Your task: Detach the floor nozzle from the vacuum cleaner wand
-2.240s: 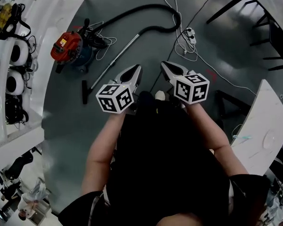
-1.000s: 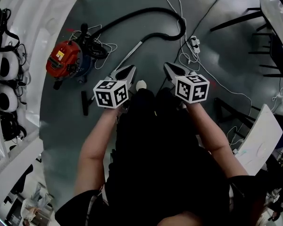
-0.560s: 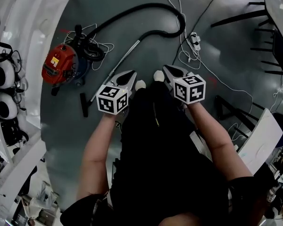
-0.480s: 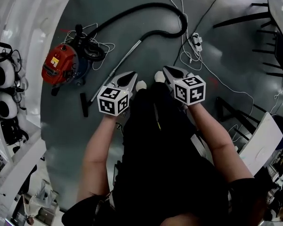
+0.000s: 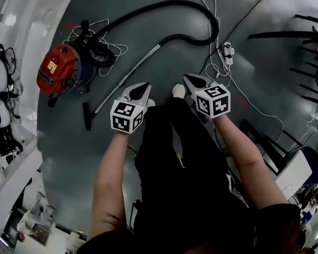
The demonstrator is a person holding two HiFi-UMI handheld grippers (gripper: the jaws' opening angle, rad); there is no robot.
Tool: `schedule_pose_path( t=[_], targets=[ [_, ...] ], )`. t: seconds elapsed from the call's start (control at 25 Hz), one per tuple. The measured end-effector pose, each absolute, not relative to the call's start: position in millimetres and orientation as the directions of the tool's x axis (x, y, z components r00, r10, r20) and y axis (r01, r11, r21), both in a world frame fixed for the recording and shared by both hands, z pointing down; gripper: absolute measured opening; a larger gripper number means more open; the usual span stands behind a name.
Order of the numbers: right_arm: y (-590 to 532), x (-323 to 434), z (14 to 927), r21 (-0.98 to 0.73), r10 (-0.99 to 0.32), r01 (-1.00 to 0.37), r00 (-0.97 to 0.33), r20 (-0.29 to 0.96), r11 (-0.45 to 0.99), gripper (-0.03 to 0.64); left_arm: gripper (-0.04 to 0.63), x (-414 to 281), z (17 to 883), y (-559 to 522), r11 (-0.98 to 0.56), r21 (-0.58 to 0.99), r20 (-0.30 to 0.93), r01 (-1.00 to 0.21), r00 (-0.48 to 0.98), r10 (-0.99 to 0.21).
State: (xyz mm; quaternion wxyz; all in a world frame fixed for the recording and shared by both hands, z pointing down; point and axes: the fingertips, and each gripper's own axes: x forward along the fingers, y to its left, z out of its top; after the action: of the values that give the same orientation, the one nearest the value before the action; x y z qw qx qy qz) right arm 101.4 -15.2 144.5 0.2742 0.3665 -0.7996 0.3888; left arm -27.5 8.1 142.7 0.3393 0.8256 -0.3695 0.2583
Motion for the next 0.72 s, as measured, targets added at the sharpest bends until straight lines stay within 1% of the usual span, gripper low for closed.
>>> schedule_pose_path(
  t=[0.28,0.44,0.6,0.72],
  targets=[
    [-41.7,98.6,224.0,-0.386,-0.349,-0.766,-0.598,0.722,0.514,-0.008,0.009,-33.0,229.9,-17.5,-0.492,0.347,0.708,-0.799,0.567,-0.422],
    [-64.8,96.5,286.4,-0.353,-0.358,-0.772,-0.58,0.732,0.528,-0.008,0.009,-40.0,297.6,-37.9,-0.525,0.325,0.74,-0.787,0.557,-0.377],
    [-91.0,96.8,343.7,-0.344,-0.377,-0.785,-0.568,0.732,0.516,-0.008,0.009,-40.4,353.8,-59.9,-0.541,0.334,0.729,-0.772,0.576,-0.371],
    [-107.9,97.5,383.4,-0.323,-0.381,-0.784,-0.561,0.735,0.53,-0.008,0.009,-42.0,395.4,-77.5,-0.566,0.308,0.734,-0.765,0.569,-0.371]
  ],
)
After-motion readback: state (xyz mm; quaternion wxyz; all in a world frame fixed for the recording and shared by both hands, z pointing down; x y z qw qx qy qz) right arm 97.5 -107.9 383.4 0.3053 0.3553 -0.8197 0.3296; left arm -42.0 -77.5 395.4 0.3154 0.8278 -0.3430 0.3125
